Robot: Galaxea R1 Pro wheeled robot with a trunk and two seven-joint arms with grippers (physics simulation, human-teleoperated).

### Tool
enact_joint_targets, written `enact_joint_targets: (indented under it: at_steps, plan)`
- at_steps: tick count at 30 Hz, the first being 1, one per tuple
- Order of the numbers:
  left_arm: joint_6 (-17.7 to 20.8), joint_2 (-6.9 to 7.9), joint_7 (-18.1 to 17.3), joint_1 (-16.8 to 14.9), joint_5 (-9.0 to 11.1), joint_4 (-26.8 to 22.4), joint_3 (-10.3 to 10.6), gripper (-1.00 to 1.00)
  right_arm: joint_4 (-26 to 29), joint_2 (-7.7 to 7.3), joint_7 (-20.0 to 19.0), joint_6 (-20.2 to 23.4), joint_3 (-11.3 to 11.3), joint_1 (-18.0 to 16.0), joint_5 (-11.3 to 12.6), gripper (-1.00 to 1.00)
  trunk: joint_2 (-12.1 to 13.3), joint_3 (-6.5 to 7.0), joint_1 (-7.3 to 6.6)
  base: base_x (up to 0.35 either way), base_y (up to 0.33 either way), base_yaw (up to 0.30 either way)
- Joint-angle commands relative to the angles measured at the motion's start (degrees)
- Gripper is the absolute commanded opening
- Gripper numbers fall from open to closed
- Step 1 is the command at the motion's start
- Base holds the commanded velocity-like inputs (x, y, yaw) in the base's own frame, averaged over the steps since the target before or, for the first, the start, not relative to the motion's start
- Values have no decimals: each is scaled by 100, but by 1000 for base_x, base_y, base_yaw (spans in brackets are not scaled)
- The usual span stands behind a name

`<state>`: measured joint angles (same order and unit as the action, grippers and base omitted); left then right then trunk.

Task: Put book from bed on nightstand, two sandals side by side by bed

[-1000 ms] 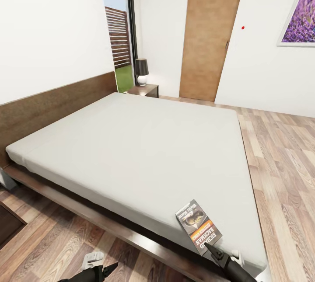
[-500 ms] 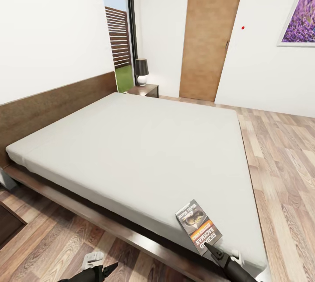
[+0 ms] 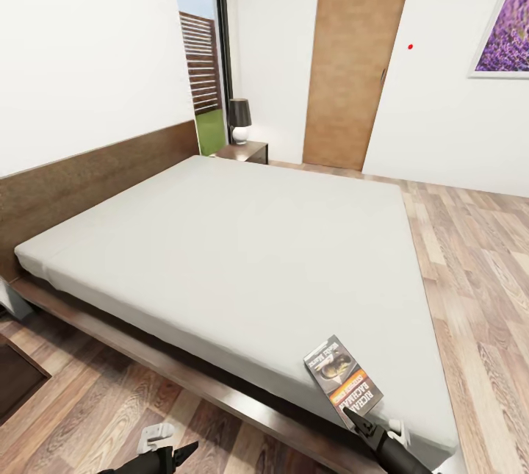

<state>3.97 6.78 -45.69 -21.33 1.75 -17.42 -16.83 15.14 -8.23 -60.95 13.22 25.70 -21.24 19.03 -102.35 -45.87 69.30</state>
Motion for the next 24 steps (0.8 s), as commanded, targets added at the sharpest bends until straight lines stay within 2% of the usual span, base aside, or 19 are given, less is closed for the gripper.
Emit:
enact_joint_targets:
  at_steps: [1,24]
  plan:
    - [41,-1,-28,-3,17,-1,-22,100,-3,-2,-14,58,-4,-3,48,100,-2,-5,-1,0,4,0]
    - [33,-7,-28,-3,10,2,-13,100,0,-3,-14,58,-4,-3,48,100,-2,-5,-1,24,0,0]
